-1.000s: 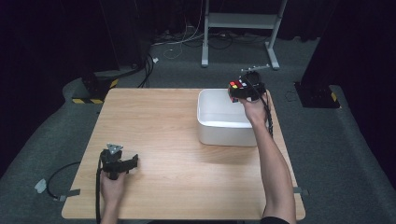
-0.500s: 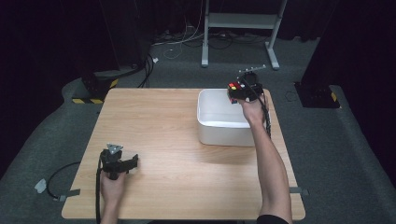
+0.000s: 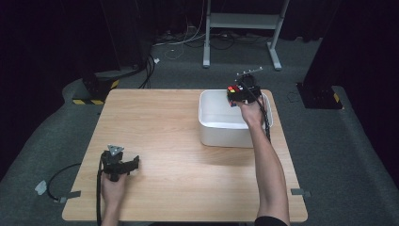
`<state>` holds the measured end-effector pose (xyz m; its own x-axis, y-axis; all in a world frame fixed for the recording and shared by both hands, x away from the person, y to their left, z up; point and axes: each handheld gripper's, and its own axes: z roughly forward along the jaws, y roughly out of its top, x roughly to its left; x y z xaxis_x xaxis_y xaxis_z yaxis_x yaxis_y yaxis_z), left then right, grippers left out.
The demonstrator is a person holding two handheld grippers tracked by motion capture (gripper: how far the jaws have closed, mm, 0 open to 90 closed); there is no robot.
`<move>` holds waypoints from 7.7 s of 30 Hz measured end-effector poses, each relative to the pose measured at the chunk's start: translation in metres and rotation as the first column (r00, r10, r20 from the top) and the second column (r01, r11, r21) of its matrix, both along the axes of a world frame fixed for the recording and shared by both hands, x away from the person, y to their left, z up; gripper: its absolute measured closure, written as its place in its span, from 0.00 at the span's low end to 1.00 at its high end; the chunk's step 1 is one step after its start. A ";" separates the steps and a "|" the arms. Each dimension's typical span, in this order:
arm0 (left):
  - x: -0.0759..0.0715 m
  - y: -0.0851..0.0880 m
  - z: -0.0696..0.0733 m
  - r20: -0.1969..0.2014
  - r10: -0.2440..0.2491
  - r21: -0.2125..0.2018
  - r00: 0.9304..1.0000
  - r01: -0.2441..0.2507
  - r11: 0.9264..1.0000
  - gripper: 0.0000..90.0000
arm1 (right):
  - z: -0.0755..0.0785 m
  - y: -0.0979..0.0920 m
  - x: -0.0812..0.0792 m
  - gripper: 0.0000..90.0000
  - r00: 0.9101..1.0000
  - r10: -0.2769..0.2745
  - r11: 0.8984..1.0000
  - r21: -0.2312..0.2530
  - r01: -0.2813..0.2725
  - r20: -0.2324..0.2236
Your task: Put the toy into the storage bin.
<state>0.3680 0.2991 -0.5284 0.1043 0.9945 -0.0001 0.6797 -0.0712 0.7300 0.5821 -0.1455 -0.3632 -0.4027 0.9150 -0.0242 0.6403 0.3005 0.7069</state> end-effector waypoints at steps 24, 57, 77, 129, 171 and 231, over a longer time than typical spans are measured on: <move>0.000 0.000 0.000 0.002 0.000 -0.001 1.000 0.000 1.000 0.17 | -0.011 0.000 0.002 0.37 0.999 0.016 1.000 -0.001 -0.016 -0.044; 0.000 0.000 0.000 0.002 0.000 -0.001 1.000 0.000 1.000 0.17 | -0.004 -0.009 -0.012 0.37 0.999 0.037 0.999 0.017 -0.037 -0.020; 0.000 0.000 0.000 0.002 0.000 -0.002 1.000 0.000 1.000 0.17 | -0.005 -0.015 -0.030 0.37 0.997 0.075 0.996 0.039 -0.075 -0.013; 0.000 0.000 0.000 0.002 0.000 -0.001 1.000 0.000 1.000 0.17 | -0.015 -0.022 -0.082 0.37 0.993 0.106 0.992 0.062 -0.109 0.049; 0.000 0.000 0.000 0.002 0.000 -0.001 1.000 0.000 1.000 0.17 | -0.030 -0.018 -0.106 0.37 0.994 0.102 0.994 0.035 -0.104 0.043; 0.000 0.000 0.000 0.002 -0.001 0.000 1.000 0.001 1.000 0.17 | -0.012 -0.059 -0.144 0.40 0.979 0.099 0.971 0.196 -0.134 0.181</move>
